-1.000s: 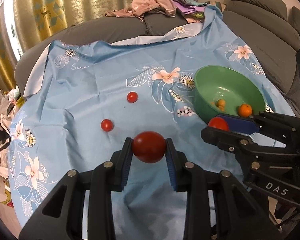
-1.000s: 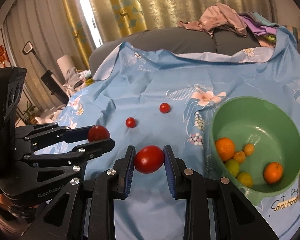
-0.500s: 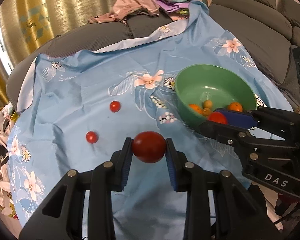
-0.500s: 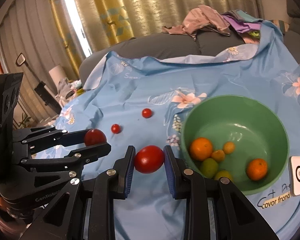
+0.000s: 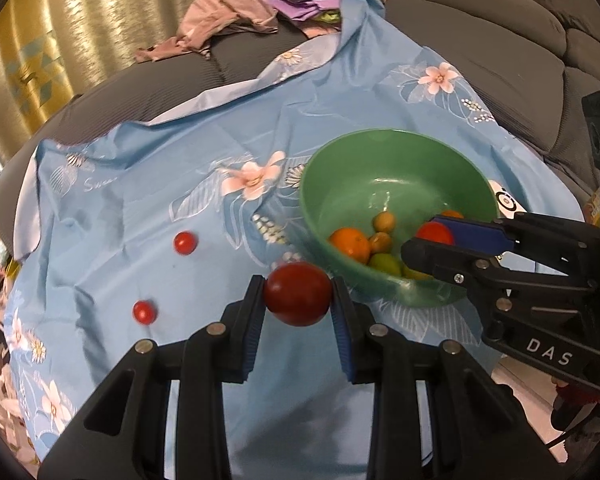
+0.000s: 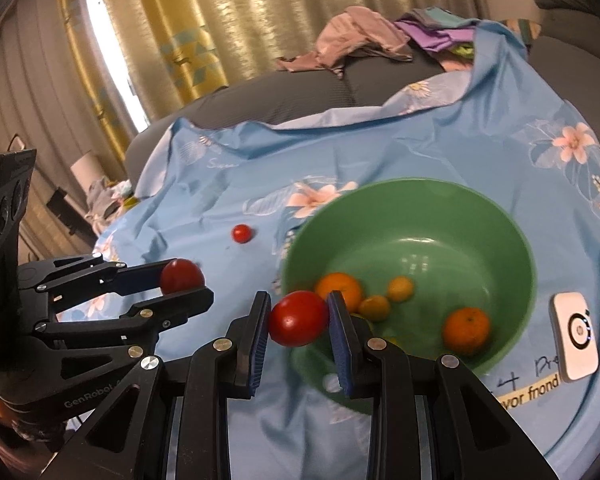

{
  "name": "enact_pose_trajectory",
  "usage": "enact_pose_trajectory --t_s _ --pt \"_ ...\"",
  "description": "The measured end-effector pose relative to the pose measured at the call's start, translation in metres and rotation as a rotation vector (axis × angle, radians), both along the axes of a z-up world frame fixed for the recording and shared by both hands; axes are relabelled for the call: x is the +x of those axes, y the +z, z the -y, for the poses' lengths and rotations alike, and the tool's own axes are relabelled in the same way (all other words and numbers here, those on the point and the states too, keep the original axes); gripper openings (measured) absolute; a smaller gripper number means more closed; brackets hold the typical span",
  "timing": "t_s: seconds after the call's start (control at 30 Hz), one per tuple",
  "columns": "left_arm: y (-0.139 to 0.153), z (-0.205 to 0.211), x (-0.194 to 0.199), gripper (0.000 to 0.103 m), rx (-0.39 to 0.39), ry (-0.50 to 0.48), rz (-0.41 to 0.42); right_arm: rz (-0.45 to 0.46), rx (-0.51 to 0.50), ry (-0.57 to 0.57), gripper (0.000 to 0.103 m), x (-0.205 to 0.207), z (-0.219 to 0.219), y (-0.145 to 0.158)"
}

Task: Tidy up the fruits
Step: 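Carry both cherry tomatoes with both tools over the green bowl, then open the left tool to drop its tomato while the right tool drops its tomato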

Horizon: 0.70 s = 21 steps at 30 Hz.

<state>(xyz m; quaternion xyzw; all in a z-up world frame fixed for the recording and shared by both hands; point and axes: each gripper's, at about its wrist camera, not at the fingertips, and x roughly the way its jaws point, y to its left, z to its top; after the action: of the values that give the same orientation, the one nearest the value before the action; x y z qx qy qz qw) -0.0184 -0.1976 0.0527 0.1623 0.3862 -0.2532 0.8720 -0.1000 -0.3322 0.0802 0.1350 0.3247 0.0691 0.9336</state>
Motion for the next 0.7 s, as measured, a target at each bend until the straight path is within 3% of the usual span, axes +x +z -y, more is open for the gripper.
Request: enact_pose_trajectory --t_s 0.7 --pt "-0.029 0.056 0.03 0.032 0.062 -0.079 -0.026 -0.068 0.017 -0.103 0.031 0.012 0.048 -0.024"
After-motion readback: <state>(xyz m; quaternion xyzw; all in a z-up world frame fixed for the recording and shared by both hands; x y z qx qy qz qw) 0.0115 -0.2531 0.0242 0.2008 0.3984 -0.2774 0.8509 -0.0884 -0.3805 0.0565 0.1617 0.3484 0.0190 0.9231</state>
